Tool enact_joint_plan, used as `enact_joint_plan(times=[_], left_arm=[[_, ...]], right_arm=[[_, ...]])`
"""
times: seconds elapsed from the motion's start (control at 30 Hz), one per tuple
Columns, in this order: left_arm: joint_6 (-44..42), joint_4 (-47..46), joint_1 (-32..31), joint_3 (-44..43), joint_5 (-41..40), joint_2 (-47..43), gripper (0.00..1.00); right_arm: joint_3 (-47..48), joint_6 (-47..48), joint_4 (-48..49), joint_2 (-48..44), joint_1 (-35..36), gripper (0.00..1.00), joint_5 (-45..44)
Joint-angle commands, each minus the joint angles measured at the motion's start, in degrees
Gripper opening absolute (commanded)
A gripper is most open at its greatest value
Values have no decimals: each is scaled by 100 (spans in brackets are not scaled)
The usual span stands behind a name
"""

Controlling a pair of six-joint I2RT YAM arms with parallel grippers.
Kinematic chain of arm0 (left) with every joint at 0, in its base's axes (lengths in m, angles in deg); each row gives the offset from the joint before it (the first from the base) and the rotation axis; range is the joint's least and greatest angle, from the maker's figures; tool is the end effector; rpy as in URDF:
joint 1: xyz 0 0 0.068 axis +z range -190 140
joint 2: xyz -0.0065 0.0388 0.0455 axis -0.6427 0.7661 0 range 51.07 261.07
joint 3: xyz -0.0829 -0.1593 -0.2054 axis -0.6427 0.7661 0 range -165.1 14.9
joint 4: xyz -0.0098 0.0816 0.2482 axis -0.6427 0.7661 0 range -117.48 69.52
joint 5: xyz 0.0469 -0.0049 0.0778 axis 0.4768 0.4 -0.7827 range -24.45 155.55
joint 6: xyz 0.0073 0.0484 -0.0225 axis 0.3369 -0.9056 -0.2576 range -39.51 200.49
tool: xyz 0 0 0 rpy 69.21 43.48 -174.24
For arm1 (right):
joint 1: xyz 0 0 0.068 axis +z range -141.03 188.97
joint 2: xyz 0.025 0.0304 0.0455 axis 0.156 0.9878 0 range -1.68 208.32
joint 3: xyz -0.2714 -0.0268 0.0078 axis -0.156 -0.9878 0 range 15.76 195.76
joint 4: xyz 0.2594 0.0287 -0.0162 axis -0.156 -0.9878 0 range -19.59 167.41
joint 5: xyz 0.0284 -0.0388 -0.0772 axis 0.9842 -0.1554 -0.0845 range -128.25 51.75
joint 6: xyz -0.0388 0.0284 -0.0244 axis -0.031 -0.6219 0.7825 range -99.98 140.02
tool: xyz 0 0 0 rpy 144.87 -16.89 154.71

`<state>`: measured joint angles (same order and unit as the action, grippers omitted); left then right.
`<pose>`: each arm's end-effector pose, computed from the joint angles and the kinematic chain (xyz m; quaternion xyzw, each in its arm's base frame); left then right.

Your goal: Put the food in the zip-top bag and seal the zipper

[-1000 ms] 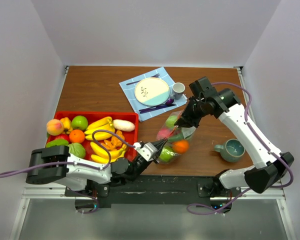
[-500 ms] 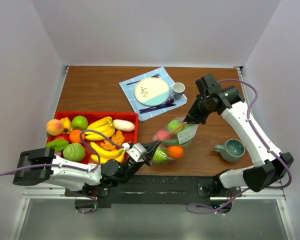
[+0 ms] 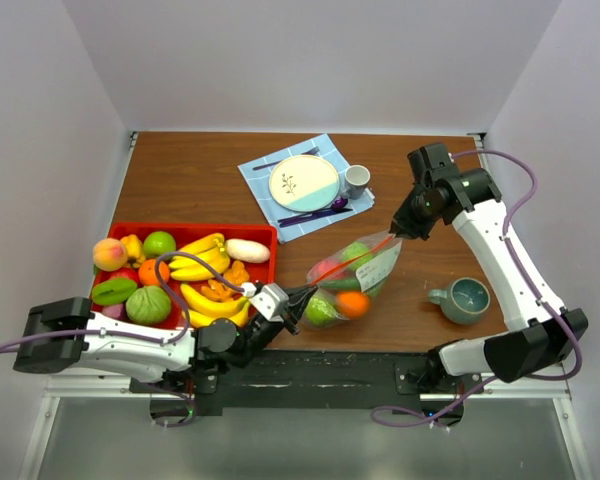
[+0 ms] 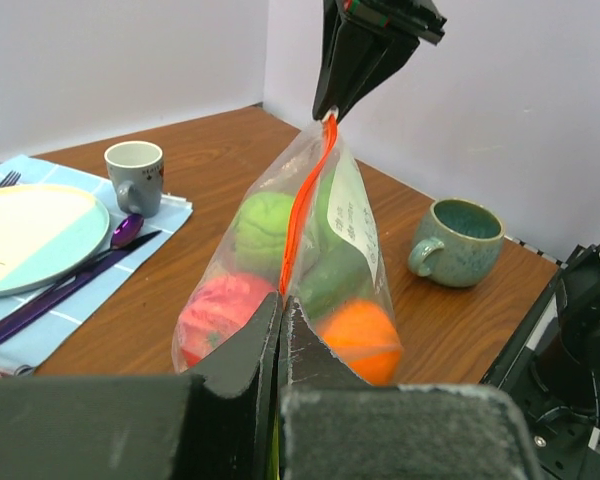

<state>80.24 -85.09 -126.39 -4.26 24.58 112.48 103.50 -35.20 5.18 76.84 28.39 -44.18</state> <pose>0.0367 -0.2107 0.2518 0.1872 0.6041 -0.3538 0.6891 0.2364 0.0794 0.3732 0.3100 0.9204 0.1012 0.2158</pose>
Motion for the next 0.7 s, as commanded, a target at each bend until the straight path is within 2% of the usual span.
enact_joint_plan(times=[0.0, 0.37, 0.53, 0.63, 0.67], left_arm=[[280, 205, -71, -290, -183, -191, 0], [359, 390, -141, -615, 28, 29, 0], [534, 390, -176, -922, 308, 283, 0], [893, 1074, -176, -1563, 309, 643, 1], [1034, 1511, -176, -1887, 239, 749, 7]], right_arm=[[313, 249, 200, 58, -368, 0, -874], [472, 609, 200, 14, -1027, 1, -1041], [726, 767, 148, 102, -1160, 1, -1391], [893, 829, 191, 128, -1160, 1, -1656], [859, 855, 383, 111, -1160, 2, -1622]])
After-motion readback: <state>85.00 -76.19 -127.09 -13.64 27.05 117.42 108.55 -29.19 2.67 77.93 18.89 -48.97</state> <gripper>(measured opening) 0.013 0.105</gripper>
